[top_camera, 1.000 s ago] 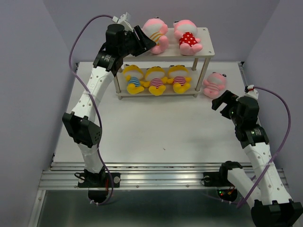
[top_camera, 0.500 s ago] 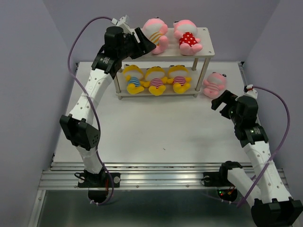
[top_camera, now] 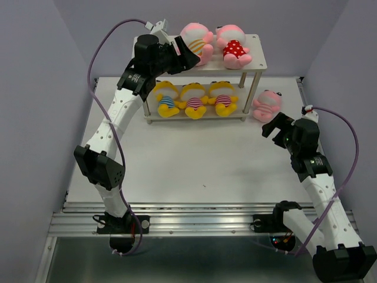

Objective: Place and organize the stuffed toys onto the shelf

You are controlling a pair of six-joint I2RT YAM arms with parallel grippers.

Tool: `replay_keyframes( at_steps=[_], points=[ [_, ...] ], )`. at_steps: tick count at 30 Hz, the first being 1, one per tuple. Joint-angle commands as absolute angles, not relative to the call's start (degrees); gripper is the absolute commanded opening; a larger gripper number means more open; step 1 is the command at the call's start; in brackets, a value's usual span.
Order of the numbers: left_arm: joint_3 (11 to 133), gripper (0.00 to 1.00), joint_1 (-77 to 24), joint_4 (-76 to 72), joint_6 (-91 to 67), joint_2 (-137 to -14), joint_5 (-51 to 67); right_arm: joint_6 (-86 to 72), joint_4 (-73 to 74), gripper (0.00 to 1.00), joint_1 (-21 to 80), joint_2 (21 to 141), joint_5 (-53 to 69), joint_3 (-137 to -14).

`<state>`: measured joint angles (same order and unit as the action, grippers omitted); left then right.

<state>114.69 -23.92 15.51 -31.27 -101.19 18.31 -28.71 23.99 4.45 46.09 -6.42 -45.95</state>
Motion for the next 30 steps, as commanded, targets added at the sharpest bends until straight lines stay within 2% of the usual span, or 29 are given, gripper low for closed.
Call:
replay_keyframes(
  at_steps=[1, 4, 8, 12, 14, 15, 16, 17, 30],
  points=[
    [114.08, 0.75, -24.87, 14.06, -28.56, -98.26, 14.68, -28.04, 21.97, 1.0, 4.13, 45.35, -6.77, -45.26],
    [114.87, 0.73, -25.31, 14.32, -27.86, -98.44, 12.49, -28.12, 21.97, 1.0, 4.13, 45.44, -6.68, -45.26],
    [117.33, 0.51, -26.01, 15.55, -27.07, -99.58, 11.87, -28.04, 22.06, 1.0, 4.13, 45.53, -6.94, -45.18],
    [118.91, 0.36, -26.45, 16.78, -26.54, -100.81, 11.16, -28.12, 22.06, 1.0, 4.13, 45.53, -7.03, -45.18],
    [119.79, 0.23, -26.54, 17.4, -26.1, -101.16, 10.63, -28.04, 22.06, 1.0, 4.13, 45.53, -7.03, -45.18],
    [120.23, 0.11, -26.46, 17.92, -25.32, -101.34, 10.55, -28.04, 21.97, 1.0, 4.13, 45.44, -7.12, -45.09],
    [120.23, 0.11, -26.46, 18.19, -25.31, -101.42, 10.55, -28.04, 22.06, 1.0, 4.13, 45.44, -7.03, -45.09],
    [120.76, 0.0, -26.46, 18.45, -24.79, -101.43, 10.63, -27.95, 22.06, 1.0, 4.13, 45.44, -7.12, -45.09],
    [127.0, 0.0, -25.66, 25.66, -7.38, -102.3, 20.66, -27.77, 22.06, 1.0, 4.13, 44.74, -7.21, -45.0]
  ],
)
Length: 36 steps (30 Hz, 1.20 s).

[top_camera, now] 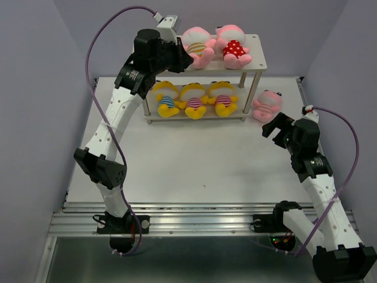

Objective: Place and organize the stuffed toys onto the shelf

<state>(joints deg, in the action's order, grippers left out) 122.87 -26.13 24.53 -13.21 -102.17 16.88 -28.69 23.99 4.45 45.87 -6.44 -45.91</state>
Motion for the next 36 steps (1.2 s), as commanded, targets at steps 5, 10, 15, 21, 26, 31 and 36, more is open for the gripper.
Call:
replay_keyframes(
  at_steps=[5, 10, 15, 21, 26, 31, 36],
  points=[
    [126.92, 0.0, -25.23, 26.89, -5.54, -102.57, 19.86, -27.86, 22.06, 1.0, 4.13, 44.65, -6.94, -45.17],
    [126.65, 0.0, -23.91, 26.81, -4.4, -103.01, 22.75, -27.77, 22.06, 1.0, 4.13, 44.56, -6.77, -45.18],
    [127.62, 0.0, -22.94, 26.98, -3.08, -104.15, 24.87, -27.77, 22.06, 1.0, 4.13, 44.47, -6.68, -45.18],
    [127.53, 0.0, -22.59, 27.07, -1.5, -104.41, 26.72, -27.68, 22.06, 1.0, 4.13, 44.21, -6.68, -45.18],
    [127.35, 0.06, -22.5, 27.07, -2.11, -104.06, 26.63, -27.77, 22.06, 1.0, 4.13, 44.3, -6.68, -45.18],
    [127.0, 0.52, -22.59, 26.28, -3.51, -102.92, 26.28, -27.6, 21.97, 1.0, 4.13, 44.56, -6.5, -45.26],
    [126.74, 0.61, -22.59, 25.93, -3.6, -101.17, 25.05, -27.16, 21.36, 1.0, 4.13, 44.91, -4.75, -45.09]
  ],
)
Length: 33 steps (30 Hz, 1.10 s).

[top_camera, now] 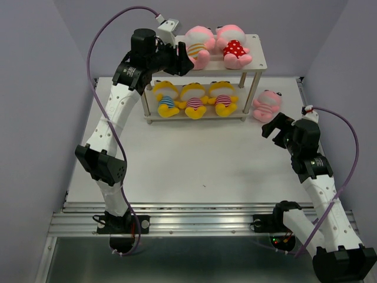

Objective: Place and organize the stuffed toys onto the shelf

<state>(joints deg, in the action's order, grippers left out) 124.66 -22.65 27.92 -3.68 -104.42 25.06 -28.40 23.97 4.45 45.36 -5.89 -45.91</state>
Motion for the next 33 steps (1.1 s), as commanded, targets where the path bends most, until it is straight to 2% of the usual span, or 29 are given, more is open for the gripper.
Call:
replay_keyframes(
  at_steps=[1, 4, 7, 8, 11, 15, 20, 24, 29, 33],
  points=[
    [126.65, 0.64, -22.5, 25.84, -3.52, -100.81, 25.31, -27.16, 21.36, 1.0, 4.13, 44.91, -4.92, -45.17],
    [126.12, 0.71, -22.59, 25.49, -3.6, -98.79, 25.84, -27.16, 21.45, 1.0, 4.13, 44.74, -5.1, -45.35],
    [124.55, 0.83, -22.59, 24.7, -3.52, -95.98, 26.45, -27.42, 21.45, 1.0, 4.13, 44.74, -5.18, -45.88],
    [123.06, 0.99, -22.59, 24.35, -3.86, -95.11, 26.63, -27.6, 21.53, 1.0, 4.13, 44.74, -5.19, -45.97],
    [119.81, 0.99, -22.59, 23.29, -4.83, -90.89, 26.28, -28.56, 21.88, 1.0, 4.13, 45.52, -5.62, -45.88],
    [105.77, 0.99, -22.68, 16.54, -10.01, -80.36, 21.46, -30.05, 22.15, 1.0, 4.13, 50.09, -6.67, -45.7],
    [71.63, 0.99, -22.76, 5.46, -23.09, -56.66, 4.88, -31.38, 20.49, 1.0, 2.12, 59.48, -10.01, -47.28],
    [55.69, 0.99, -22.76, 1.06, -31.81, -46.79, 1.67, -32.69, 16.62, 1.0, -2.62, 64.06, -7.13, -49.3],
    [49.93, 0.99, -22.85, 4.83, -34.18, -44.3, -2.11, -31.99, 11.0, 1.0, -3.87, 71.78, -6.51, -52.64],
    [44.93, 0.99, -22.85, 4.14, -35.15, -45.0, 3.33, -32.69, 8.53, 0.99, -4.39, 76.98, -5.98, -55.81]
  ],
)
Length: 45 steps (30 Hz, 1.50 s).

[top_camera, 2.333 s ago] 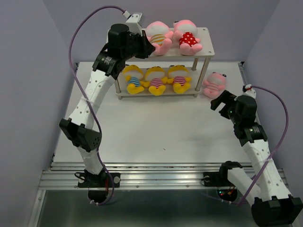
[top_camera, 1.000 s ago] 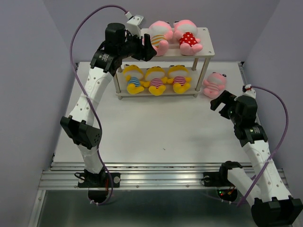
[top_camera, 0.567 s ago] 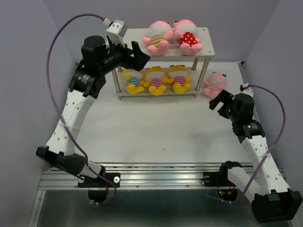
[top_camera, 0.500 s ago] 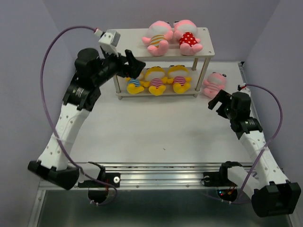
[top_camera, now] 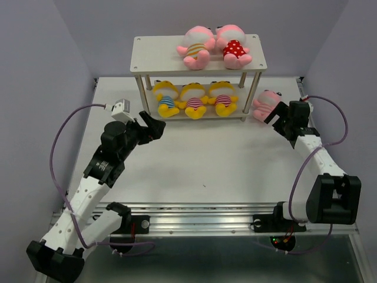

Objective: Place and organize the stuffed toys onto the shelf

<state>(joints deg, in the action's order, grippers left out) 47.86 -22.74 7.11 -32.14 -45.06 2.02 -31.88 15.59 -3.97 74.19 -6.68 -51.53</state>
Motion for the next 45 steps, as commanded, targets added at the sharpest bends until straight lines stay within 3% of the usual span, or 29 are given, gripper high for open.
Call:
replay_keyframes(
  at_steps=[1, 6, 8, 17, 21, 22, 24, 28, 32, 37, 45],
  points=[
    [44.04, 0.99, -22.85, 3.52, -35.33, -45.09, 3.95, -32.78, 7.92, 0.98, -4.39, 77.95, -5.89, -56.16],
    [41.05, 0.99, -22.85, 2.11, -36.38, -45.53, 5.8, -32.96, 4.84, 0.94, -4.39, 84.62, -6.76, -58.71],
    [40.69, 0.99, -22.85, 2.11, -36.12, -45.88, 5.45, -32.96, 3.69, 0.87, -4.92, 86.56, -6.59, -60.11],
    [40.87, 0.99, -22.85, 2.46, -35.77, -47.2, 4.48, -31.38, 0.7, 0.83, -5.54, 98.16, -5.1, -65.65],
    [41.48, 0.99, -22.76, 3.07, -35.51, -48.25, 4.31, -31.38, -1.13, 0.74, -5.54, 100.98, -5.18, -67.32],
    [41.92, 0.99, -22.85, 3.16, -35.33, -48.43, 4.05, -31.38, -1.32, 0.7, -5.54, 101.42, -5.27, -67.41],
    [42.19, 0.99, -22.85, 3.25, -35.33, -48.34, 3.69, -31.73, -1.32, 0.54, -5.54, 102.48, -6.15, -67.5],
    [42.45, 0.99, -22.76, 3.25, -35.16, -48.51, 3.52, -31.82, -1.67, 0.34, -6.06, 102.74, -7.12, -66.45],
    [42.45, 0.99, -22.76, 3.16, -35.16, -49.04, 4.22, -31.29, -2.19, 0.03, -6.06, 101.96, -6.25, -65.66],
    [41.49, 0.99, -22.85, 2.11, -35.86, -50.62, 8.68, -30.85, -3.51, 0.01, -6.06, 93.71, -4.13, -58.9],
    [37.44, 0.99, -25.83, -6.58, -39.99, -53.96, 17.49, -37.88, -1.33, 0.01, -6.06, 67.55, -0.53, -36.16]
  ],
)
